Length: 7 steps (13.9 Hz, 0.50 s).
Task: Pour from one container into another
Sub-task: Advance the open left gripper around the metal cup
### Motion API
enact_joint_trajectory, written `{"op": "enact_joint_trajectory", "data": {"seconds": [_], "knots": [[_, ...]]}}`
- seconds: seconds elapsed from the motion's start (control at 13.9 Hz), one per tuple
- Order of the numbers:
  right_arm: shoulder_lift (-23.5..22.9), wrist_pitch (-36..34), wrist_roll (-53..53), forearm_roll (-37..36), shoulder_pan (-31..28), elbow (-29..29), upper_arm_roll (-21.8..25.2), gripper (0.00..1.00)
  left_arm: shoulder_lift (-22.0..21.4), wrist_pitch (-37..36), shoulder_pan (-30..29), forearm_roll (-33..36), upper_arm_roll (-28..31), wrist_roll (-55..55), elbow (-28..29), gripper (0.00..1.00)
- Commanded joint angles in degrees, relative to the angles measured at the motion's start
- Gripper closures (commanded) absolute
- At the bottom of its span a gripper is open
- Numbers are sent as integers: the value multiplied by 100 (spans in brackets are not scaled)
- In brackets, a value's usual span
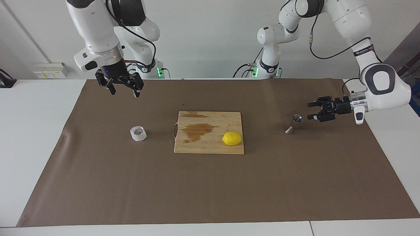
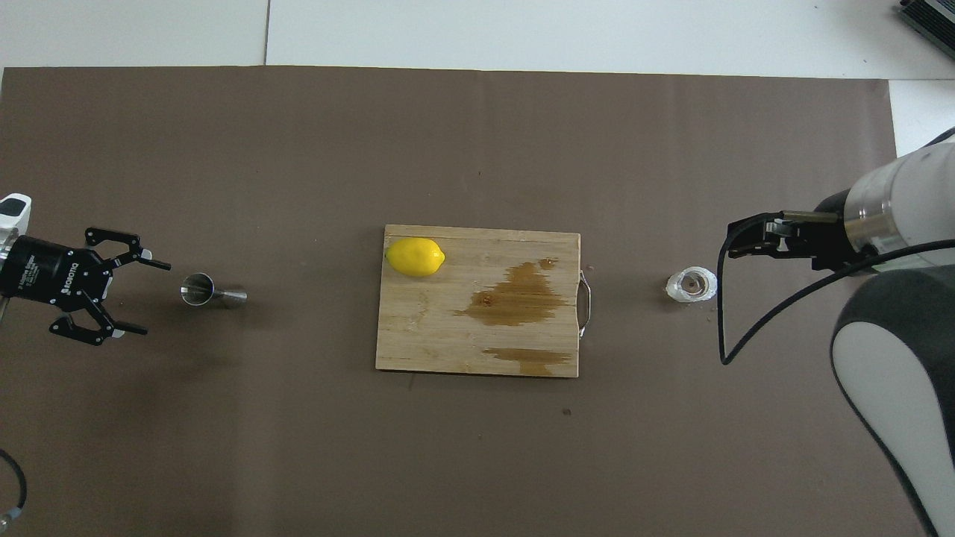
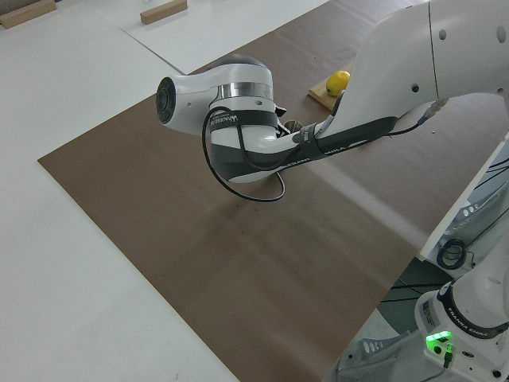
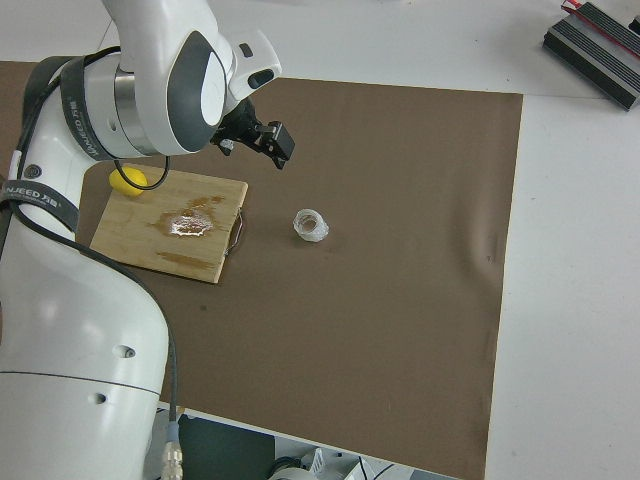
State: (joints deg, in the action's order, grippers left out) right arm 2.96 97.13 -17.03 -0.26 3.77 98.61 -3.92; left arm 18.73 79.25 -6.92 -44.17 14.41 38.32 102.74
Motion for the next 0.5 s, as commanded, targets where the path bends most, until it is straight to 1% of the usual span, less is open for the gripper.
{"op": "enact_joint_trajectory", "data": {"seconds": [0.0,0.29,0.43], "knots": [[38,-81,156,185,-96,-26,-30,0,-89,300,147,-231,97,1446,106,0],[38,-80,148,185,-96,-26,-21,0,-89,372,103,-390,80,1363,211,0],[38,-72,156,185,-96,-26,-30,0,-54,407,50,-583,80,1162,325,0]]}}
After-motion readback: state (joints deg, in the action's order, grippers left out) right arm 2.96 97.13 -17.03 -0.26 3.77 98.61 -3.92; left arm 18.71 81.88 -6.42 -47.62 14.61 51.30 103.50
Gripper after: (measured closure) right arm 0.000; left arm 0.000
